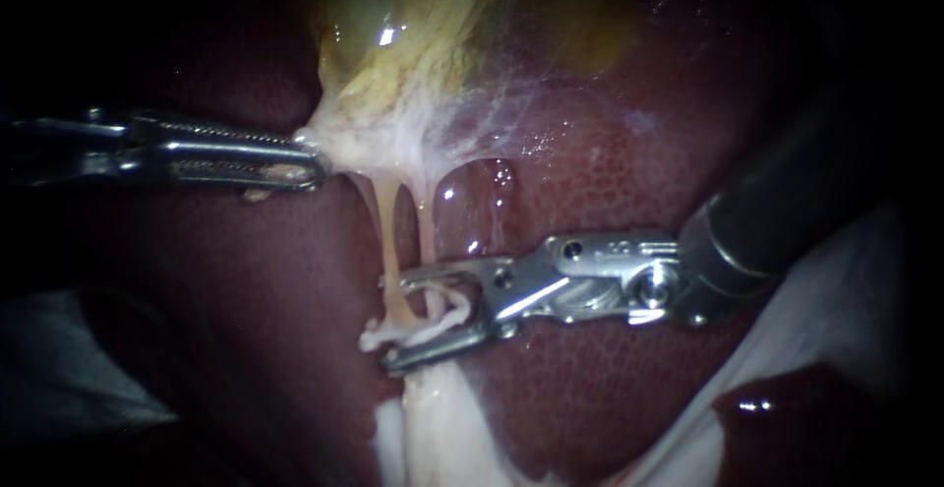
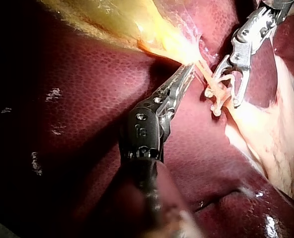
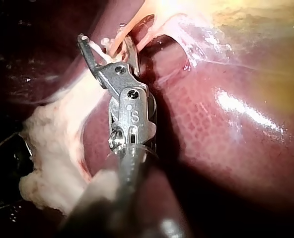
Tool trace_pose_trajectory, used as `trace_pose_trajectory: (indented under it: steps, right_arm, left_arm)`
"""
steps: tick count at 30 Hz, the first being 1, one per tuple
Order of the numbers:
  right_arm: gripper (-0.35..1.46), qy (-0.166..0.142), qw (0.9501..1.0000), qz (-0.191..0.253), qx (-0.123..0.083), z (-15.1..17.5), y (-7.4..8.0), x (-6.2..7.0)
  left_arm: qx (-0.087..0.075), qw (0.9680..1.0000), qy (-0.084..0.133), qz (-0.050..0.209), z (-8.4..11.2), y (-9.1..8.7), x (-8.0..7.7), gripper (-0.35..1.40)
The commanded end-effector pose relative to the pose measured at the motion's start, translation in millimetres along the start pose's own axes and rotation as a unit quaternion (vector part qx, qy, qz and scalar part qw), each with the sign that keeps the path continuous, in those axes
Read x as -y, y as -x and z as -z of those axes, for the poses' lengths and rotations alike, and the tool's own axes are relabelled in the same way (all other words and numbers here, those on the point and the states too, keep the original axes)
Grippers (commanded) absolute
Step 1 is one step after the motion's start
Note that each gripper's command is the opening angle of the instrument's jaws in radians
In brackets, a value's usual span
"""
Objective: Clipping second clip left tube
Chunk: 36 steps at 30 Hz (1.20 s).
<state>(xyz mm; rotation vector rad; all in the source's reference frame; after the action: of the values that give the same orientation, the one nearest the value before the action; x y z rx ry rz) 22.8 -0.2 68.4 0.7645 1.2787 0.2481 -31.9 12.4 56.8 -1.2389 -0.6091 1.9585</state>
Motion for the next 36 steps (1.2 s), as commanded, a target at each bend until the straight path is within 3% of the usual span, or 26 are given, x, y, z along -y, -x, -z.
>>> trace_pose_trajectory:
  steps: [1, 4, 10, 15, 22, 26, 31, 36]
  right_arm:
    - [0.5, -0.006, 1.0, -0.003, -0.004, -0.3, -0.1, -0.1]
    - [0.5, -0.017, 0.9997, -0.009, -0.013, -1.0, -0.4, 0.0]
    - [0.5, -0.041, 0.9985, -0.013, -0.033, -1.4, -1.1, 1.6]
    - [0.48, -0.058, 0.9975, -0.015, -0.038, -1.7, -1.8, 2.6]
    - [0.37, -0.06, 0.9972, -0.019, -0.039, -1.1, -2.6, 2.8]
    - [0.16, -0.06, 0.997, -0.027, -0.041, -0.2, -3.1, 2.9]
    - [-0.31, -0.063, 0.9964, -0.038, -0.042, 1.0, -3.7, 3.0]
    - [-0.35, -0.065, 0.9954, -0.056, -0.042, 1.1, -3.6, 3.1]
  left_arm:
    - [0.0, 1.0, 0.0, 0.0, 0.0, 0.0, 0.0, -0.35]
    - [0.0, 1.0, 0.0, 0.0, 0.0, 0.0, 0.0, -0.35]
    - [0.0, 1.0, 0.0, 0.0, -0.1, 0.0, 0.0, -0.35]
    - [0.0, 1.0, 0.0, 0.0, -0.1, 0.0, 0.0, -0.35]
    - [0.0, 1.0, 0.0, 0.0, -0.1, 0.0, 0.0, -0.35]
    - [0.0, 1.0, 0.0, 0.0, -0.1, 0.0, 0.0, -0.35]
    - [0.0, 1.0, -0.001, 0.0, -0.1, -0.1, 0.0, -0.35]
    - [0.0, 1.0, -0.001, 0.0, -0.2, -0.1, 0.0, -0.35]
